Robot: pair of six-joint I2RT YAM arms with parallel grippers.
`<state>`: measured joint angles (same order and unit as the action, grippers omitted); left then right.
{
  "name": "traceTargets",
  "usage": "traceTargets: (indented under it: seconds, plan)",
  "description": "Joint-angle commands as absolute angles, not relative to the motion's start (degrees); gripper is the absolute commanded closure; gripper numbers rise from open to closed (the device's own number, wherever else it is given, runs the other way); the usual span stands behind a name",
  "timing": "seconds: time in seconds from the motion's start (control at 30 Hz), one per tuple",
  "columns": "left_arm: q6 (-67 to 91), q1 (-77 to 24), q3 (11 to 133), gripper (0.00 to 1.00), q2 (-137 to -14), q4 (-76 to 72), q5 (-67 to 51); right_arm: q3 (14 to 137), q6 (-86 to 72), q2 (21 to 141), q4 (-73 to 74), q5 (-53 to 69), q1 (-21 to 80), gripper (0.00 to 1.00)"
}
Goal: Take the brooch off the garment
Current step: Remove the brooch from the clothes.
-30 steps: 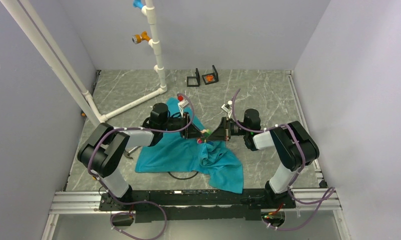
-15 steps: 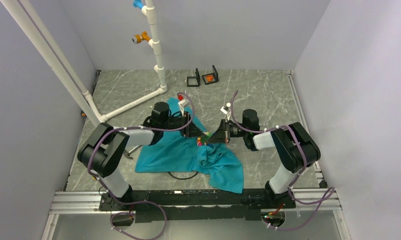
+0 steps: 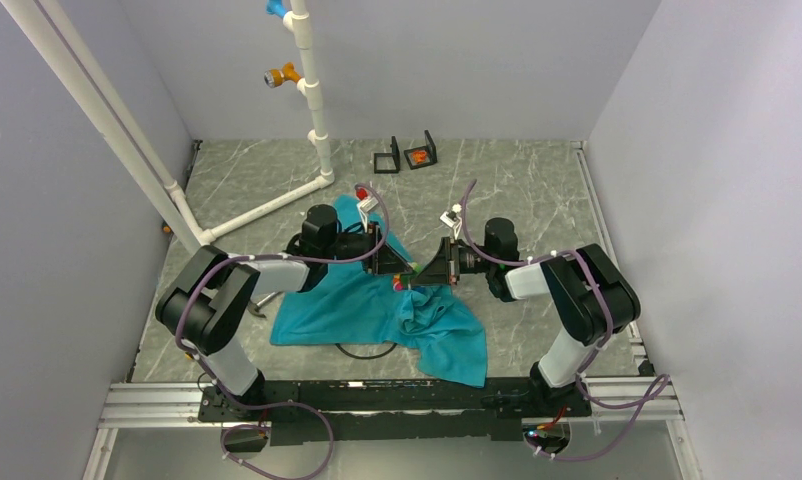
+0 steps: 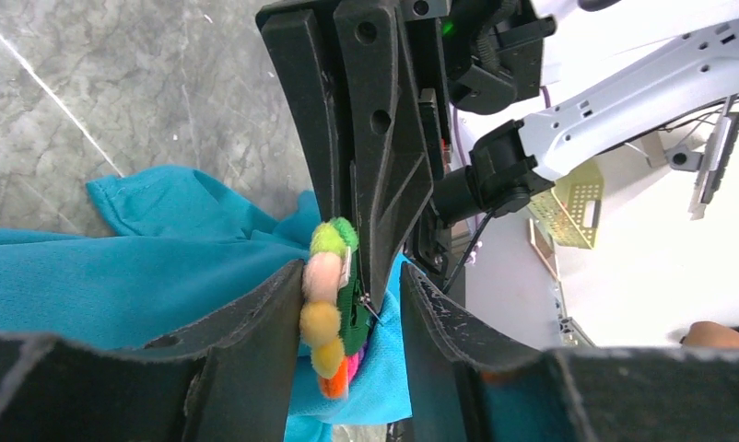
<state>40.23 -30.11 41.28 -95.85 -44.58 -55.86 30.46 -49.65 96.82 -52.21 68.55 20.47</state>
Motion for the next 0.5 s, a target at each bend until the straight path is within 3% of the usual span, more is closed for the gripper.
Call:
traceTargets:
  seconds: [0.0,0.47]
  plan:
    - [44.03,-29.79,40.21,0.53,-96.76,-52.79,-59.65,31.00,-56.48,98.89,-63.74,70.88,20.65,1.00]
    - [43.37,-29.79,39.40,0.59,-97.20,-51.93,-59.80,30.94,-58.88,99.95,-66.52,71.23,20.65,1.00]
